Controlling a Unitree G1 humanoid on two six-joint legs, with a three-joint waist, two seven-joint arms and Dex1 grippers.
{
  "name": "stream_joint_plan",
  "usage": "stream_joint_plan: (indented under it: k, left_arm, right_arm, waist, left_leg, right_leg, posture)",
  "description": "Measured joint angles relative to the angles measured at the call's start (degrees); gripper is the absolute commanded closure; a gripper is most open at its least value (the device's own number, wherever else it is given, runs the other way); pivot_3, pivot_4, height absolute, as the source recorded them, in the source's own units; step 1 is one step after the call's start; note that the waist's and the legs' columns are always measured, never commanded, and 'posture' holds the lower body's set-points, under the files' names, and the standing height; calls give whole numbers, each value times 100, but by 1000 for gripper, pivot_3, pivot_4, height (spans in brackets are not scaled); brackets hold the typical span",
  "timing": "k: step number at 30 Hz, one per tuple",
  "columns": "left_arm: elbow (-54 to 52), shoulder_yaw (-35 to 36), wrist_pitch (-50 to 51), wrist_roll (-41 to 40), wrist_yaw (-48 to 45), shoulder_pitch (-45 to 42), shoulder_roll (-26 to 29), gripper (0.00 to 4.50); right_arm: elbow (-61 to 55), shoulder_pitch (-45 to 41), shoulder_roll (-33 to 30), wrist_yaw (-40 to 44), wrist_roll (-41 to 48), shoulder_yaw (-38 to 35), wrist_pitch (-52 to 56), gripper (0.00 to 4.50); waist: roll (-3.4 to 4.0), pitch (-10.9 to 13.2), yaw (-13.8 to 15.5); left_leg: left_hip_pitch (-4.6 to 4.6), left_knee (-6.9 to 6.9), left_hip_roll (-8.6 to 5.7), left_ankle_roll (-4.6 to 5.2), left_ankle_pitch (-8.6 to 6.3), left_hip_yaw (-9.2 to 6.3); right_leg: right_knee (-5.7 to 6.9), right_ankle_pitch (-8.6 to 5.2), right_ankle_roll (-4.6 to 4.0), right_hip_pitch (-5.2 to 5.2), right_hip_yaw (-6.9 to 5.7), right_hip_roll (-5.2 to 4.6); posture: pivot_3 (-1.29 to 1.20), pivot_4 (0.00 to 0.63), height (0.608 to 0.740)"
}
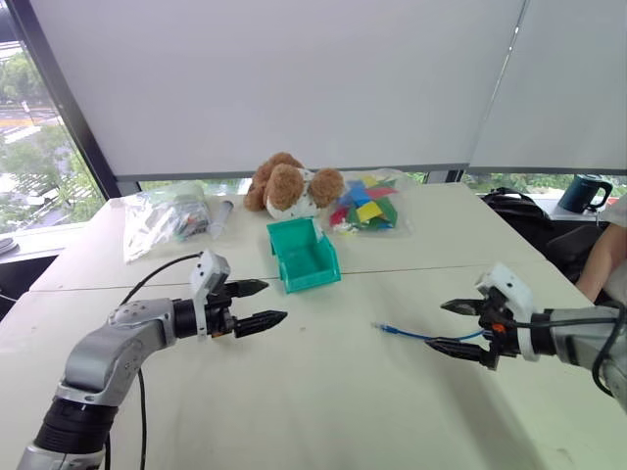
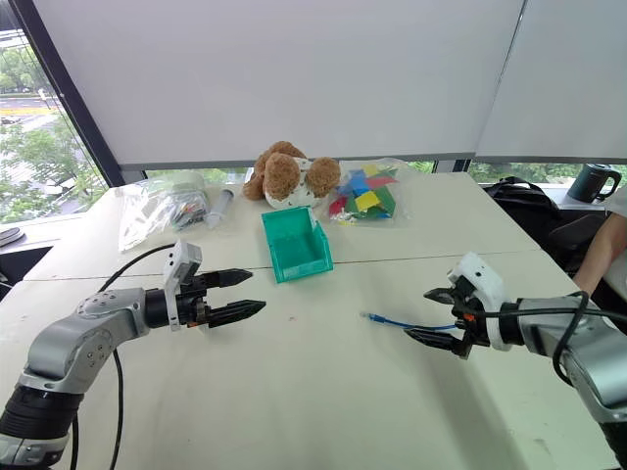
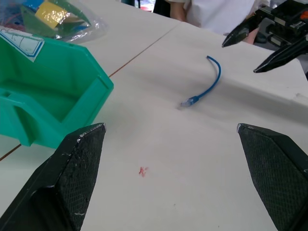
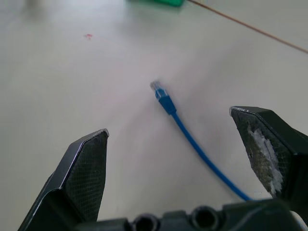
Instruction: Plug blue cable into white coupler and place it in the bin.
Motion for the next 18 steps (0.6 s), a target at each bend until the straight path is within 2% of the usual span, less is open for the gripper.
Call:
stream_joint_plan:
  k: [4,8,18]
  left_arm:
    - [8,23,-6,1,121,-11,-122,0]
    - [22,7,-1,13,166,-16,-216,0]
    - [51,18,-10,68,217,-20,-133,0]
  right_arm:
    - [639,-456,155,307,-341,477,-456,81]
    - [1692,-968,621,730,-739,1078,-1068,81]
    - [3954,-1690,1279,1346,-1612,1664,-2419,81]
  waist:
    - [0,0,-2]
    - [-2,1,-10]
    - [-1,1,1]
  left_leg:
    - [1,2,0,0,0,1]
    - [3,1,0,0,0,1]
    - [2,3,0,0,0,3]
  right_leg:
    - [0,0,0,2,0,-1]
    - [2,2,2,2,1,1]
    - [3,5,5,2,1,-1]
  posture:
    - [0,150,740]
    - [0,150,740]
    - [0,150,740]
